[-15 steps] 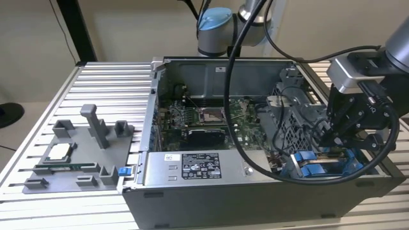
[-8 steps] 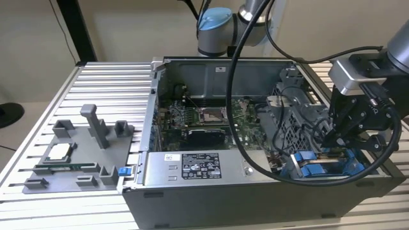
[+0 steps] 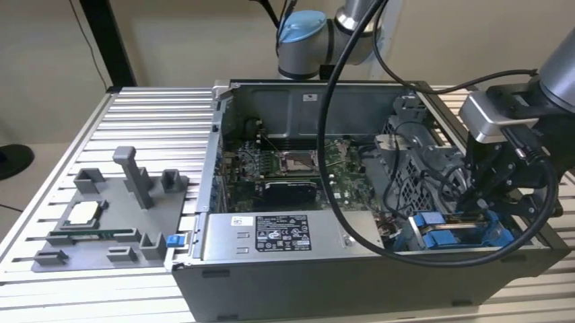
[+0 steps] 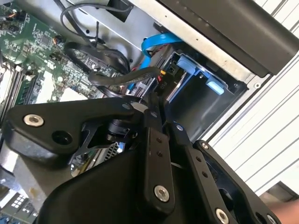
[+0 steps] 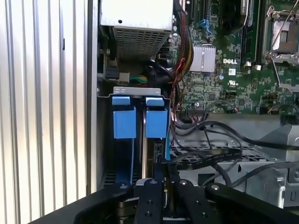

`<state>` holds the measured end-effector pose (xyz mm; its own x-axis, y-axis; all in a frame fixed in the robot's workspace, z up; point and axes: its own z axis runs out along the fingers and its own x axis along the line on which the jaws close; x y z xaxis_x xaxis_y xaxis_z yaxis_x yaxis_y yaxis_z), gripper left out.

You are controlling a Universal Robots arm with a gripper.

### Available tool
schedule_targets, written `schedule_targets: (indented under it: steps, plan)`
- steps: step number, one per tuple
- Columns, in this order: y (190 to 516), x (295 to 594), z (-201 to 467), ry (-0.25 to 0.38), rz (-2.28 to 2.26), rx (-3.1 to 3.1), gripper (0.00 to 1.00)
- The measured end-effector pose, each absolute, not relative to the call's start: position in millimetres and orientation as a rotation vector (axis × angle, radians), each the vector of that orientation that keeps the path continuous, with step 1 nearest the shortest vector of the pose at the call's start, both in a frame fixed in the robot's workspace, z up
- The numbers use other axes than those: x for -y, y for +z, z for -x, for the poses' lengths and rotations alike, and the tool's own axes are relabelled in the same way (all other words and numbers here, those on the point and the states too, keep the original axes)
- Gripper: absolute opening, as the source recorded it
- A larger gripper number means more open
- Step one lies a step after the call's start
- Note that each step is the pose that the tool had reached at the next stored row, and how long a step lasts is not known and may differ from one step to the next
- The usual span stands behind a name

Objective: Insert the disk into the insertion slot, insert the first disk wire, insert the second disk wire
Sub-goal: 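Insert the second disk wire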

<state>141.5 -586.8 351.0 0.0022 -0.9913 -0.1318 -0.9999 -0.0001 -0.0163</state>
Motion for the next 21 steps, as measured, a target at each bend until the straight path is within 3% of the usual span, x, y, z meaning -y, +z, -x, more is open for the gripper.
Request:
schedule_targets:
  steps: [21]
  plan:
    - [343.6, 585.4, -140.6, 0.104, 2.138, -2.144, 0.00]
